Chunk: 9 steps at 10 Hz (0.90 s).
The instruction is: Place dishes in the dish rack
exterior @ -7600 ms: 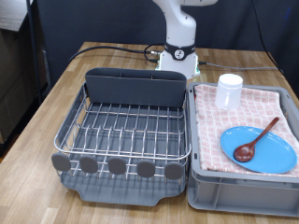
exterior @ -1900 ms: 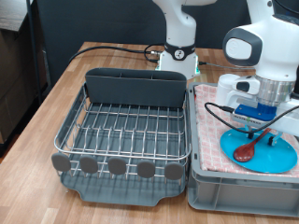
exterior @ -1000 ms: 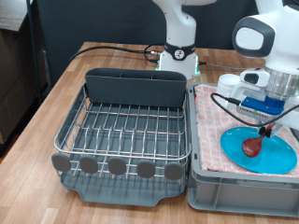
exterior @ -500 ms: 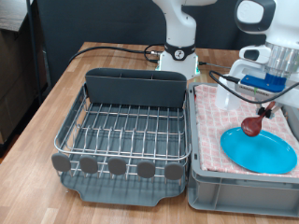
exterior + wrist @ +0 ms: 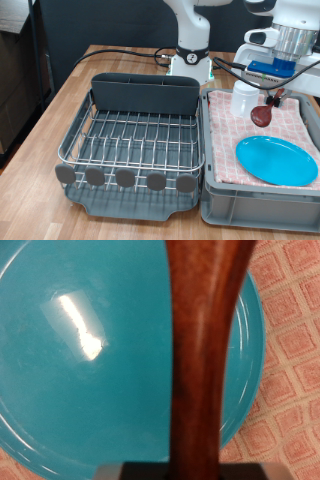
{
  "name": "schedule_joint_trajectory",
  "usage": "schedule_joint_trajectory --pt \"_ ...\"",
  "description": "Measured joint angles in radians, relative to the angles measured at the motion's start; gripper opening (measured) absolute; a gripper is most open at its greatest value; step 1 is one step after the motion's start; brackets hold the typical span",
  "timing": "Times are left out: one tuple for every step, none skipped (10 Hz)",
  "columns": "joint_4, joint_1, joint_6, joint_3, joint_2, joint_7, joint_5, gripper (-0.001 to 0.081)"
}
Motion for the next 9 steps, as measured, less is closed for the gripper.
schedule_joint_trajectory --pt "-0.023 -0.001 0.003 -0.006 -0.015 0.000 0.021 0.0078" --pt "-0.054 -0.001 -0.002 -0.013 -0.043 0.004 0.039 0.0078" --pt "-0.086 -0.001 -0.003 -0.021 -0.076 0.016 0.052 0.0078" --pt "-0.119 -0.001 -0.003 -0.029 -0.109 0.048 0.065 0.0078" --pt "-0.151 -0.003 -0.003 -0.038 -0.142 0.110 0.075 0.0078" --pt "-0.182 -0.004 -0.006 -0.044 -0.175 0.187 0.075 0.0078" --pt "-0.212 -0.004 -0.014 -0.051 -0.209 0.210 0.111 0.0078" --pt "-0.244 -0.004 -0.018 -0.057 -0.251 0.210 0.152 0.0078" --pt "-0.242 -0.003 -0.018 -0.055 -0.247 0.207 0.142 0.0078"
